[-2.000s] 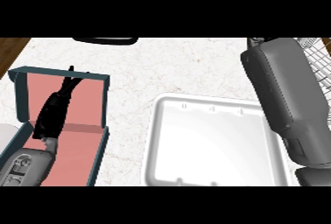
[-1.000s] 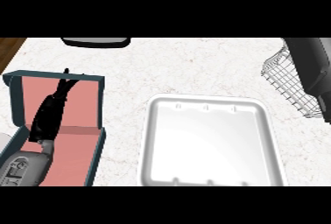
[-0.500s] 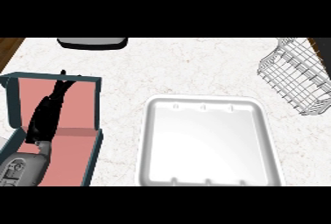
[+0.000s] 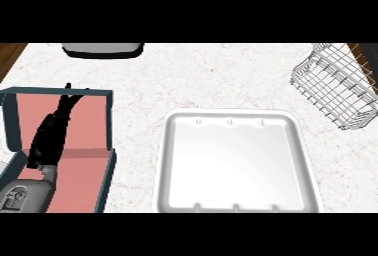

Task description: Pick the tomato from the tray and place it in the tiered basket

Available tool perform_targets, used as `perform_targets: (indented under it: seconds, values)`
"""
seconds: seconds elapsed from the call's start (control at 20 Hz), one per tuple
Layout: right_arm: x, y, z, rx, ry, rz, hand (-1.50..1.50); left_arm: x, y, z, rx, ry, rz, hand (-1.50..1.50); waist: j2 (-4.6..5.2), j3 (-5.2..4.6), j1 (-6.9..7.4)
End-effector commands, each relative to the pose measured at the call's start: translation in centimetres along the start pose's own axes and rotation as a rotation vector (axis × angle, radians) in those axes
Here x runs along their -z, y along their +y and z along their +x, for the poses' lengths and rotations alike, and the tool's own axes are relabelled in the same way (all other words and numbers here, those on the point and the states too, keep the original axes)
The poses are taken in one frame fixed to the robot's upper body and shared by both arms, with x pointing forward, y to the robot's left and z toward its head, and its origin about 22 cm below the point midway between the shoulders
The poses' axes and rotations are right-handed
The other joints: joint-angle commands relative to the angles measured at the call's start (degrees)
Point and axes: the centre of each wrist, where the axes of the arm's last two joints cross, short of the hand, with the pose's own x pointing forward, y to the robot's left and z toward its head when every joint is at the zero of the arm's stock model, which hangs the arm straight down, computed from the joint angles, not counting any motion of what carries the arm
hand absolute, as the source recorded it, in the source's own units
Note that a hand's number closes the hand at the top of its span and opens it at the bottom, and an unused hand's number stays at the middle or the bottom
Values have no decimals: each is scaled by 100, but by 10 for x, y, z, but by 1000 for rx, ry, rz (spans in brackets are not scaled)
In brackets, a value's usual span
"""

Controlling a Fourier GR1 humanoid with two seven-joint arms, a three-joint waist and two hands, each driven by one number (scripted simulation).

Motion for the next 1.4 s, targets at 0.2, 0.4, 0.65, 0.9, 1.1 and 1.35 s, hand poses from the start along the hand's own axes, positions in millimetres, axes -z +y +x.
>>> perform_targets:
  seconds: [0.2, 0.4, 0.65, 0.9, 1.1, 1.35]
  values:
    - [-2, 37, -19, 274, 182, 201, 150, 0, 8, 1, -4, 25, -9, 0, -51, 0, -127]
    - [0, 37, -24, 233, 155, 207, -150, -18, -9, -17, -6, 12, -10, 0, -32, -10, -80]
    - [15, 25, -36, 408, 151, 72, -150, 7, 8, -8, -2, 26, 14, 0, -15, -10, -127]
    - [-7, 21, -27, 506, 130, -70, -150, -2, 15, -5, 15, 27, 25, 0, -49, -12, -106]
    - [-6, 8, -42, 521, 178, -123, -150, -3, 13, -8, 2, 26, 21, 0, -83, -15, -225]
    - [-5, -42, -50, 599, 289, -79, -150, -4, 20, -2, 6, 43, 58, 0, -162, -16, -338]
